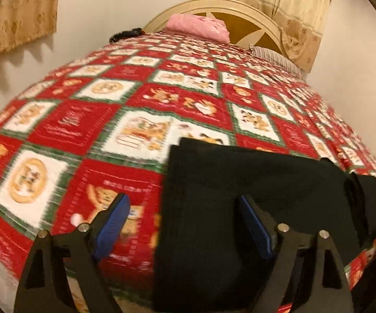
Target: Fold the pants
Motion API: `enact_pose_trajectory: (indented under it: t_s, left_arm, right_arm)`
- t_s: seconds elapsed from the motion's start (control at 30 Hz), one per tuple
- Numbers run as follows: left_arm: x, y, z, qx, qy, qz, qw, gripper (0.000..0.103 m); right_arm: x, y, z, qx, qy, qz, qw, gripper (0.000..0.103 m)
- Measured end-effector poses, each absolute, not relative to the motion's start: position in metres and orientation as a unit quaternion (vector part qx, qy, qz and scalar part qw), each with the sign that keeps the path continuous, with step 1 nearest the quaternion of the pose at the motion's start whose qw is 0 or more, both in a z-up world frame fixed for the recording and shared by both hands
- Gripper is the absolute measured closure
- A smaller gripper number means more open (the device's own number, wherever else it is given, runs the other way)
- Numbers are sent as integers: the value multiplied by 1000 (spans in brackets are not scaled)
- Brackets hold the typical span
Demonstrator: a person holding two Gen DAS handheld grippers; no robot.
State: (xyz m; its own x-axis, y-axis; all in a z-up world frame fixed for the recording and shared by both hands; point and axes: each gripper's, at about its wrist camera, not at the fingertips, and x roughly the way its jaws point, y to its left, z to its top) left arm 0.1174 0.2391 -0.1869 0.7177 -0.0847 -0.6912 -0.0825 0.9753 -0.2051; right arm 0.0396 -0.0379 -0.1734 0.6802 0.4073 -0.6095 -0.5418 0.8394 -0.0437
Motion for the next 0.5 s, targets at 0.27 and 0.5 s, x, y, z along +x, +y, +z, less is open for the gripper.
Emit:
enact_pose_trajectory:
  t_s: [0.27,0.5]
  left_arm:
    - [116,222,-182,-91,386,-4,918,47]
    - [121,232,-187,-122,395,-27,910,46]
  right_arm:
    - [39,-43,-173,-103,301,252,914,55]
    - [37,-45,-170,-105,296,251,916,55]
